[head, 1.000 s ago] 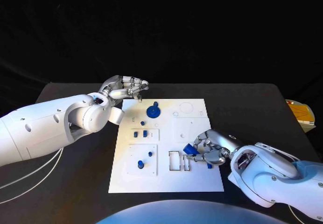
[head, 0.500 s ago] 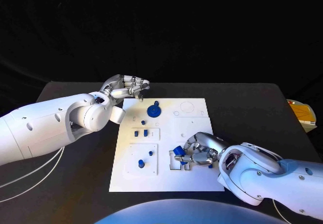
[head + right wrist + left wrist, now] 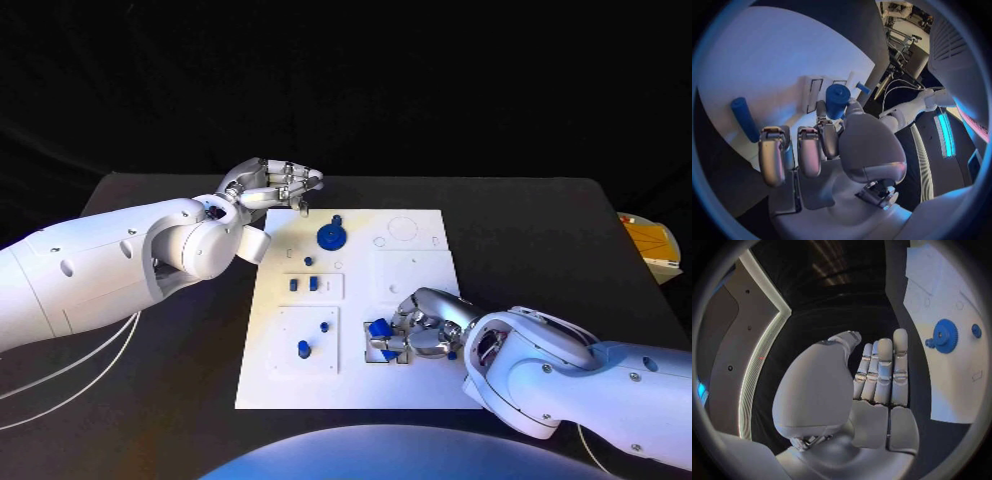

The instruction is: Assemble the parts on the task board

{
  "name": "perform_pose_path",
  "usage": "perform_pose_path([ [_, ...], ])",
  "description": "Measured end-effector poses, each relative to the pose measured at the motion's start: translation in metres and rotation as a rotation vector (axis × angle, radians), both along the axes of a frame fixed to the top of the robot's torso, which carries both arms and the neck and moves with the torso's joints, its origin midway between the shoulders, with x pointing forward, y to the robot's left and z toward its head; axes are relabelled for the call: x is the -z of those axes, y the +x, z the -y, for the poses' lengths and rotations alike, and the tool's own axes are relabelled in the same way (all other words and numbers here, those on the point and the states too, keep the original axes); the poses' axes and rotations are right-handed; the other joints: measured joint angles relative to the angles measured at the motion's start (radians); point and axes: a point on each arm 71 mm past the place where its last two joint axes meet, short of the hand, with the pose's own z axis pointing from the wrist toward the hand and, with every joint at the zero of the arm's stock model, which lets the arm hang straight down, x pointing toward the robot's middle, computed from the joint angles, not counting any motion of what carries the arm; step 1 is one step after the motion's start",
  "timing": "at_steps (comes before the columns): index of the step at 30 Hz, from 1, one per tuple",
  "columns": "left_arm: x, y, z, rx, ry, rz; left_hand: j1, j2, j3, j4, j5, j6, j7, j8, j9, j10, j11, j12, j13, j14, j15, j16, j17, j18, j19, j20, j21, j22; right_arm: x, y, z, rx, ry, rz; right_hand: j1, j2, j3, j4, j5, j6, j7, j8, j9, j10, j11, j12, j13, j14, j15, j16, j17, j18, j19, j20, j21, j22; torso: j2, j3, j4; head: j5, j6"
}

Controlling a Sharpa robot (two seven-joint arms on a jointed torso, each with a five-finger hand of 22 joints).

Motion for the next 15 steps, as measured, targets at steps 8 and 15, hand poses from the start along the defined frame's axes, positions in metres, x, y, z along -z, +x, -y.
perform_pose_path([
  [8, 0.0000, -0.0001, -0.0004, 0.000, 0.000, -0.001, 0.000, 0.000, 0.000, 0.000, 0.000, 0.000, 0.000, 0.000, 0.000, 0.000, 0.000, 0.000, 0.000, 0.000, 0.000, 0.000, 0.000, 0.000, 0.000, 0.000, 0.000, 0.000, 0.0015, 0.0006, -0.0001, 0.002, -0.008, -0.006, -0.044, 0.013, -0.069, 0.000, -0.098, 0.032, -0.032, 0.022, 0.020, 0.004, -0.004, -0.002, -0.001, 0.004, -0.004, 0.000, 0.000, 0.000, 0.000, -0.007, 0.000, 0.000, 0.000, 0.0000, -0.0006, 0.001, -0.001],
  [15, 0.0000, -0.0001, -0.0005, 0.000, 0.000, -0.001, 0.000, 0.000, 0.000, 0.000, 0.000, 0.000, 0.000, 0.000, 0.000, 0.000, 0.000, 0.000, 0.001, -0.004, -0.004, 0.000, 0.000, 0.000, 0.000, 0.000, 0.000, 0.000, 0.0027, 0.0019, 0.0010, 0.008, -0.019, -0.007, -0.109, -0.007, -0.126, 0.002, -0.219, 0.030, -0.030, 0.037, 0.030, 0.004, -0.004, -0.012, -0.001, 0.004, -0.004, 0.000, 0.000, 0.000, 0.000, -0.007, -0.005, 0.000, 0.000, 0.0000, -0.0005, 0.000, 0.000],
])
